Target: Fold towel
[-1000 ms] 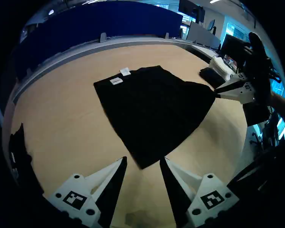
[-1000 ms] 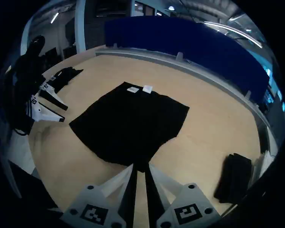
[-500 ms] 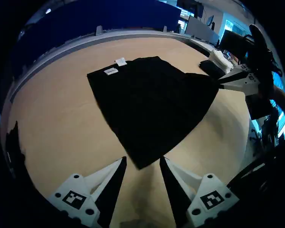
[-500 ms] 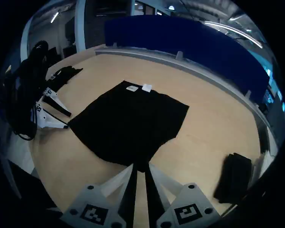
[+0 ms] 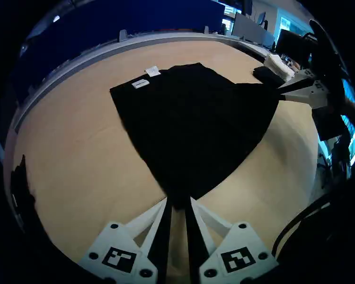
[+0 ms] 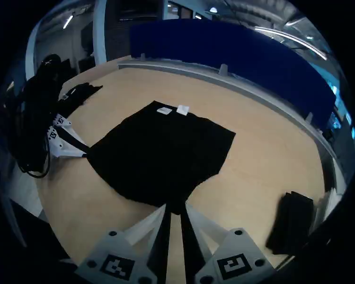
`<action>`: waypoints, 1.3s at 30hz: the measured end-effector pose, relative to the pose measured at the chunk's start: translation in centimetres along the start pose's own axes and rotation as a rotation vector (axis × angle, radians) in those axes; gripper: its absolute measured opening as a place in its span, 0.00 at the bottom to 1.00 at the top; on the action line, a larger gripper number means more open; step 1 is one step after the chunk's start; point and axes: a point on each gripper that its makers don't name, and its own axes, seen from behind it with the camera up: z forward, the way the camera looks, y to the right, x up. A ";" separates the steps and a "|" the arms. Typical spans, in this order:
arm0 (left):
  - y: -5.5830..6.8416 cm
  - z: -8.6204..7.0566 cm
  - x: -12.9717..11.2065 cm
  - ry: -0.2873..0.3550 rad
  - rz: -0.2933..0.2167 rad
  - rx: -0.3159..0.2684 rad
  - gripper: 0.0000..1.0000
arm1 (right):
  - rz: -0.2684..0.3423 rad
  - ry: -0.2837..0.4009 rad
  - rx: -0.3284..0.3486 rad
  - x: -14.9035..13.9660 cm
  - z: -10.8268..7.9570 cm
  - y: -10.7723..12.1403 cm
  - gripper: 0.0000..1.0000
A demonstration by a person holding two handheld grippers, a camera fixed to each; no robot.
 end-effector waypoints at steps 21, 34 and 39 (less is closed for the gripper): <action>-0.4 -0.6 0.6 0.023 -0.019 0.013 0.08 | 0.006 0.017 0.002 0.8 0.7 0.3 0.13; -0.8 -1.7 1.8 0.046 -0.045 0.021 0.07 | 0.003 0.026 0.003 1.4 0.7 0.4 0.14; -1.1 -2.6 2.8 0.064 -0.060 0.026 0.07 | 0.004 0.034 0.004 1.9 0.6 0.5 0.13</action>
